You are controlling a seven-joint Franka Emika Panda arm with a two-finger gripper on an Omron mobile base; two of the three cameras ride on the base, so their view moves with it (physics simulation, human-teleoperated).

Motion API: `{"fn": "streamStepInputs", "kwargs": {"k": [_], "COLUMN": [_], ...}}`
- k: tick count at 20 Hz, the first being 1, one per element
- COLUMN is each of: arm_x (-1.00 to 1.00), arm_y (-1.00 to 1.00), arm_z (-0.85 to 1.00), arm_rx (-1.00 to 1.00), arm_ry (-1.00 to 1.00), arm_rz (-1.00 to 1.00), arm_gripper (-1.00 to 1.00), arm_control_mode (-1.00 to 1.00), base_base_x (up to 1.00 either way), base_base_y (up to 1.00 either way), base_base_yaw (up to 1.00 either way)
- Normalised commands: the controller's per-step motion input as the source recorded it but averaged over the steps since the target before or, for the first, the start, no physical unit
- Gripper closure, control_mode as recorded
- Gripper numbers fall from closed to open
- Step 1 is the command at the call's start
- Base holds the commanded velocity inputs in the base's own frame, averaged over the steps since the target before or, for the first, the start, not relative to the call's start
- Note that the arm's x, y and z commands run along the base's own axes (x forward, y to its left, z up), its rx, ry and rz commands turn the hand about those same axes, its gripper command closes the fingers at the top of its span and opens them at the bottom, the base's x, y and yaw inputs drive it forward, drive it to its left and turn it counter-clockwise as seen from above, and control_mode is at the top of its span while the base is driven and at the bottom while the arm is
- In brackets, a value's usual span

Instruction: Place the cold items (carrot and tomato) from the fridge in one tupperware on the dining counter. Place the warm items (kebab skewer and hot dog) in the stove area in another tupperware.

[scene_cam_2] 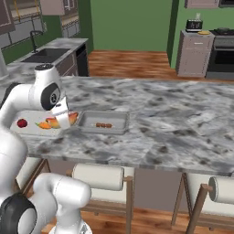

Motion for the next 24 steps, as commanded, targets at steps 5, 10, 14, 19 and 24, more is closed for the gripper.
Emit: {"fn": "streamStepInputs", "kwargs": {"k": [5,10,14,19,24], "arm_x": [1.00,0.92,0.80,0.70,0.56], "arm_y": [0.00,0.00,-0.13,-0.33,-0.32], "arm_z": [0.00,-0.08,-0.34,-0.57,-0.63], "arm_rx": [0.00,0.00,0.00,0.00,0.00], "arm_ry": [0.22,0.13,0.06,0.00,0.00], "arm_rz": [-0.26,-0.24,-0.16,-0.05,0.00], "arm_gripper": [1.00,1.00,1.00,1.00,1.00], "arm_control_mode": [-1.00,-1.00,-1.00,-1.00,-1.00], "base_base_x": [0.00,0.00,0.00,0.00,0.00], "base_base_y": [0.00,0.00,0.00,0.00,0.00], "base_base_yaw": [0.00,0.00,0.00,0.00,0.00]}}
